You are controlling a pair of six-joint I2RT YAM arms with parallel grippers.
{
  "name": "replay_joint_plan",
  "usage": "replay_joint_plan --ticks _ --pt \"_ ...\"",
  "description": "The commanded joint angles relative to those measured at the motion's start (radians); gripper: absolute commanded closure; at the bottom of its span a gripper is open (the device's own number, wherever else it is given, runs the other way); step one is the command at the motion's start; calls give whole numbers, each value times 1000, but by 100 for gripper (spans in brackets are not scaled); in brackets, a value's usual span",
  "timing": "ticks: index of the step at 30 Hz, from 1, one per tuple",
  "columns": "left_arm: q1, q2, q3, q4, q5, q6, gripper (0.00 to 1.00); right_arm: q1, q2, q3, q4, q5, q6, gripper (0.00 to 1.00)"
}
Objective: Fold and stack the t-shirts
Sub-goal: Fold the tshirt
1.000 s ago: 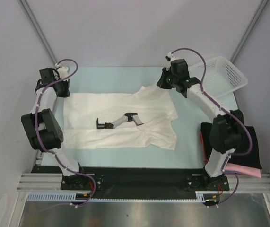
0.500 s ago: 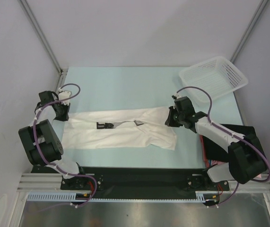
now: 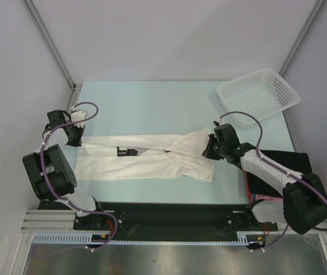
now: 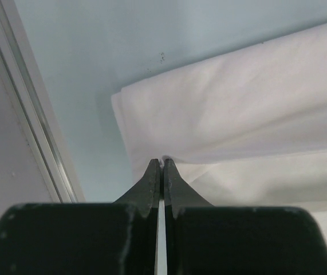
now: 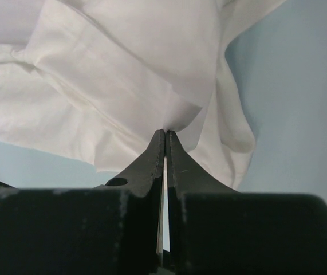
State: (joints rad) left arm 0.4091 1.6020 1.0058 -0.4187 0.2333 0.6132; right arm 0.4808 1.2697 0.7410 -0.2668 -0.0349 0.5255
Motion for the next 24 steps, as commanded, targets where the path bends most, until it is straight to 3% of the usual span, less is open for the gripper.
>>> replay_joint_plan --ticks 1,3,4,5,6,7,8,11,13,15,19,20,24 --pt "7 13 47 41 -18 36 100 15 31 -40 14 7 68 100" --pt "10 21 48 40 -28 46 98 16 52 -48 12 6 91 100" --pt "8 21 50 38 -31 48 95 16 57 -48 3 9 94 92" --pt "13 19 51 31 -29 56 77 16 65 -45 -6 9 97 82" --pt "17 15 56 23 -25 60 67 16 71 -39 -18 15 97 60" --pt "22 7 60 -1 -6 66 57 16 68 -19 -59 26 96 52" --pt "28 1 66 -15 4 78 36 16 62 -8 -83 59 93 49" --pt "65 -33 114 -97 82 105 19 15 7 23 -149 116 82 45" --pt "105 -60 192 -205 205 131 15 13 -56 44 -189 147 90 44" --pt "102 -63 229 -221 225 100 16 13 -78 54 -231 162 119 41" --pt "34 33 272 -151 66 -10 30 8 -110 26 -290 187 174 35" --pt "11 65 298 -144 -9 -24 30 7 -109 -6 -281 176 183 34" --pt "-15 246 379 -118 -84 -87 22 8 -67 -74 -186 138 223 34"
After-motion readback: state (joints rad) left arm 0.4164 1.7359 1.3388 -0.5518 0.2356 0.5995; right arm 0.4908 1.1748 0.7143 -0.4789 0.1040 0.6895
